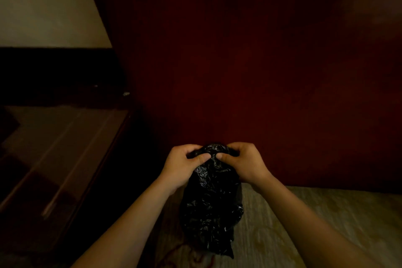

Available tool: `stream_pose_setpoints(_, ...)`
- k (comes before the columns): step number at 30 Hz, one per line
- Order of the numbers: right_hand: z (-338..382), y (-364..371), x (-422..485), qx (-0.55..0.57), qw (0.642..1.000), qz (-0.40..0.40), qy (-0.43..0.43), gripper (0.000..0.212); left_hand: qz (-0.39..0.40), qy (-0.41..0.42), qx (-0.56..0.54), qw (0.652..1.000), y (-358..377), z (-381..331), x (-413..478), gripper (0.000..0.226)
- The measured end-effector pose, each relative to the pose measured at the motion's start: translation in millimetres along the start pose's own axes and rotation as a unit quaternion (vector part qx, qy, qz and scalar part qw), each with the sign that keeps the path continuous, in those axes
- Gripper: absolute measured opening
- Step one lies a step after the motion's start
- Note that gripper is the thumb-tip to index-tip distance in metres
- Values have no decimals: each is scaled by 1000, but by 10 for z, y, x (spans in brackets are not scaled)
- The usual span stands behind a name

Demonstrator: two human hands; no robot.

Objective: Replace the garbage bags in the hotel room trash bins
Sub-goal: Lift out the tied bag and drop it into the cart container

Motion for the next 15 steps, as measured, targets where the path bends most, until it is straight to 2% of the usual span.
stream_pose_setpoints(8,1273,-1388,-634,-32,996,-73,32,10,51,0,36,998,513,-1980,-271,6)
stream_pose_setpoints(15,1962,-2464,-1403,-18,991,-115,64,9,99,-6,57,993,1172,-3189,-691,8)
Point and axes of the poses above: each hand's wrist, its own x-axis towards the middle knuckle, its own y-axis out of the palm, z = x × y, the point moved 5 cm from there along x, towards the middle knuckle, and after that the axes turned 9 degrees about -x, right-handed, at the moved point
